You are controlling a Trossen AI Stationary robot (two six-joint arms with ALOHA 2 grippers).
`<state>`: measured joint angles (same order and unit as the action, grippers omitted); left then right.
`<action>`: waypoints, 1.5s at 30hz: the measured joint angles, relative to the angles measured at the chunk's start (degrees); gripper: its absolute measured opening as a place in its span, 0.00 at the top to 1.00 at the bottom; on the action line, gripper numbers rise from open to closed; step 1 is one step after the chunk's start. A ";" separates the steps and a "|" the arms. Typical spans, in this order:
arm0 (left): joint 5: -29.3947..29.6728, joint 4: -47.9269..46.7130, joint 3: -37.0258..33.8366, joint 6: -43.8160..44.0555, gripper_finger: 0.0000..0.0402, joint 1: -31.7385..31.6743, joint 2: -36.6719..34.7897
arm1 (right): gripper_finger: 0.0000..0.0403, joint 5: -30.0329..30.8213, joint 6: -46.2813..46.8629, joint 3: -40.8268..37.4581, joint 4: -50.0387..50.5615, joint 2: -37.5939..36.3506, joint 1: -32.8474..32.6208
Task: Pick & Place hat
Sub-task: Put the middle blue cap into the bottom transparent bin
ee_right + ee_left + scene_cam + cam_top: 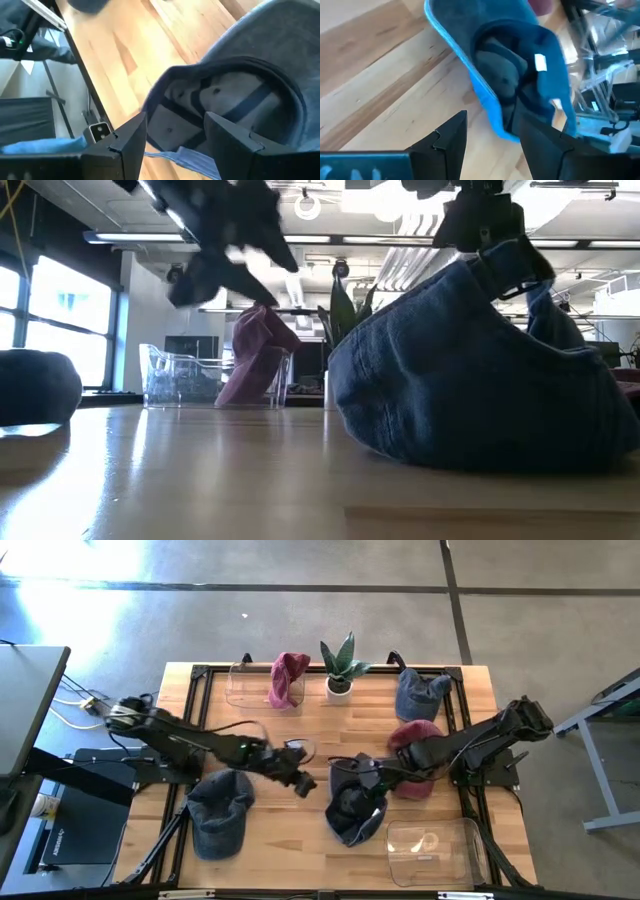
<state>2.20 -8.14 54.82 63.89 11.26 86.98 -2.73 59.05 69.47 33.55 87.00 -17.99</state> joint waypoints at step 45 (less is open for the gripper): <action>-7.77 7.98 13.30 -1.55 0.99 -6.00 20.12 | 0.52 7.20 4.97 0.00 -1.30 -2.35 -10.61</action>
<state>-5.57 -0.17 68.12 62.34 5.26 107.09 4.47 64.02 69.47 32.25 84.65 -28.60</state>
